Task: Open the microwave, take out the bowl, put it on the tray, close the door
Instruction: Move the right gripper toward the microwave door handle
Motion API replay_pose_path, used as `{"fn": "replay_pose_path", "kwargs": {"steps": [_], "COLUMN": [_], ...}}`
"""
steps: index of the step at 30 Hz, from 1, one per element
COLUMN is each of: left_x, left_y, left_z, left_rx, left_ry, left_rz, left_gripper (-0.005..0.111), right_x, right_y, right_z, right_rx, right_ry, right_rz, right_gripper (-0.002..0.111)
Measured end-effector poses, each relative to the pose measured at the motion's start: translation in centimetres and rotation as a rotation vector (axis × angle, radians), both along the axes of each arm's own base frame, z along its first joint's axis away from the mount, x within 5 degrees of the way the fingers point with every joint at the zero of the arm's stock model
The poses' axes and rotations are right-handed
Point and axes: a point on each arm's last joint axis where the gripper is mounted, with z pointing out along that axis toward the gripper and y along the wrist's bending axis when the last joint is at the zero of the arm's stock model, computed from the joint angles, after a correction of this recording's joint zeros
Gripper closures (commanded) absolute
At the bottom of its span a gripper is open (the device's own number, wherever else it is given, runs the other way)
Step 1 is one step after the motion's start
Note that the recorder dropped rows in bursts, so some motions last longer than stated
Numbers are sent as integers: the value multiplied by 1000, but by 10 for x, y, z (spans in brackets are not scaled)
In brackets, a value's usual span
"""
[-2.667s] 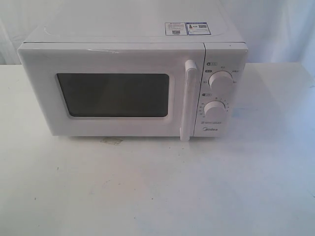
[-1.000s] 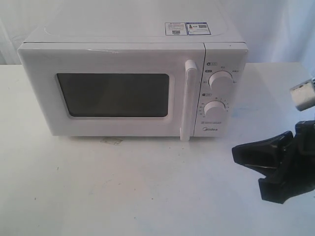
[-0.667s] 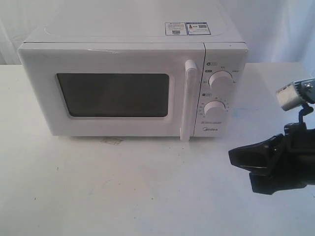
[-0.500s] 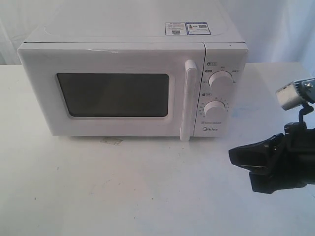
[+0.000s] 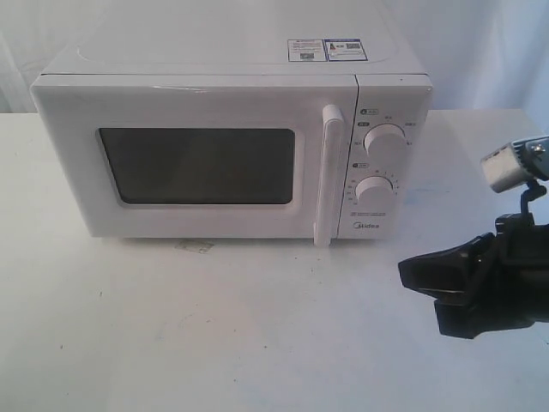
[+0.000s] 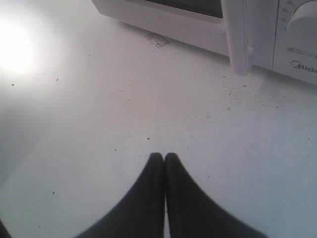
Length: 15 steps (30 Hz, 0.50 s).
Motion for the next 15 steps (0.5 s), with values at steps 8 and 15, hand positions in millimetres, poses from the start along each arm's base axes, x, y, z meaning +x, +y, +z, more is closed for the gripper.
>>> {"fn": "replay_pose_path", "kwargs": {"steps": [8,15], "left_x": [0,0], "left_y": [0,0], "left_z": [0,0], "left_rx": [0,0], "left_ry": [0,0], "left_rz": [0,0], "left_gripper": [107,107], "right_x": [-3,2], "right_y": [5,1], "right_z": [2,4], "right_rx": [58,64], "right_ry": [29,-3], "right_rz": [34,-36], "right_gripper": [71,50]}}
